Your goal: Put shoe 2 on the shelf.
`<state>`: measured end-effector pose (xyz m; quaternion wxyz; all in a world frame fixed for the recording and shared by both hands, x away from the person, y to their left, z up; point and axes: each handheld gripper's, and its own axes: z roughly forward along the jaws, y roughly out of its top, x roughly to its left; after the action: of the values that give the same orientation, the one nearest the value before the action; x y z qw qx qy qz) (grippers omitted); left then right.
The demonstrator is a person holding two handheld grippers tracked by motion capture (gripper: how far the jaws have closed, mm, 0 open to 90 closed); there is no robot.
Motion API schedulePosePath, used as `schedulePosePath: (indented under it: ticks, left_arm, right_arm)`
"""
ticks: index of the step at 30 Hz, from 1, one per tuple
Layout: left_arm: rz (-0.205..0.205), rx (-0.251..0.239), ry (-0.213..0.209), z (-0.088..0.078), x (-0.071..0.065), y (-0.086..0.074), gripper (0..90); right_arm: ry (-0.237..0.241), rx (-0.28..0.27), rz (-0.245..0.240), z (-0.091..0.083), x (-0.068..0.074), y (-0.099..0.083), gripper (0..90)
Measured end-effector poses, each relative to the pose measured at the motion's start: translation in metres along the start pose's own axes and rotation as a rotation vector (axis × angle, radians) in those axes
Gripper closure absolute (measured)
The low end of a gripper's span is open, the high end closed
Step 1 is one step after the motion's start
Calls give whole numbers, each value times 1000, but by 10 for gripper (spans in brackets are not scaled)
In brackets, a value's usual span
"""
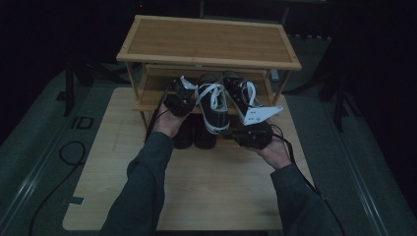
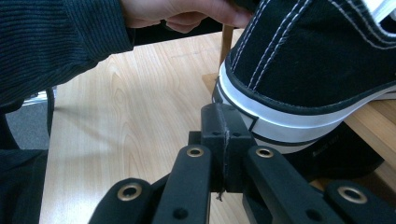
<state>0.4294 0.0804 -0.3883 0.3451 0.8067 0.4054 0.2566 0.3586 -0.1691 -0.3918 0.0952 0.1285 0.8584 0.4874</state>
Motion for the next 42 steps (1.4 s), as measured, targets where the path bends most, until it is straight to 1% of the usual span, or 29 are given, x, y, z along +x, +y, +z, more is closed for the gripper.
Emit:
schedulePosePath:
  ticks: [4,8,10,11,14,16,21,23,27,32,34,38,40,42]
  left_arm:
    - [-3,-1,1,0,0,0,900]
    - [17,3,9,0,0,0,900]
    - [20,8,19,-1,1,0,900]
    - [25,17,35,-2,3,-1,900]
    - [4,17,21,-4,9,-4,900]
    - [-5,18,18,-5,10,-4,900]
    - [2,18,41,-5,6,-4,900]
    - [3,17,41,-5,6,-4,900]
    - [-9,16,30,-5,8,-5,900]
    - [-11,14,32,-5,7,-5,900]
    - [-11,13,31,-4,7,-5,900]
    - [-12,11,31,-5,7,-5,900]
    - [-12,11,30,-5,8,-5,900]
    - [-13,13,24,-5,8,-5,900]
  right_arm:
    - [9,-1,-4,3,-1,1,900]
    - [15,-5,0,5,-2,1,900]
    - [12,-2,-1,5,-1,1,900]
    - [11,-2,-2,5,-1,1,900]
    - [11,-3,-1,5,-1,1,900]
    - [12,-7,-2,5,-1,1,900]
    - [12,-19,-4,8,-1,1,900]
    - [16,-26,-2,10,-1,1,900]
    - [26,-38,2,12,-2,1,900]
    - [31,-48,1,15,-3,2,900]
    - [19,-54,3,15,-4,2,900]
    - [25,-52,-3,17,-5,5,900]
    - [18,-52,-11,18,-5,8,900]
    - [-7,-48,-20,20,-4,11,900]
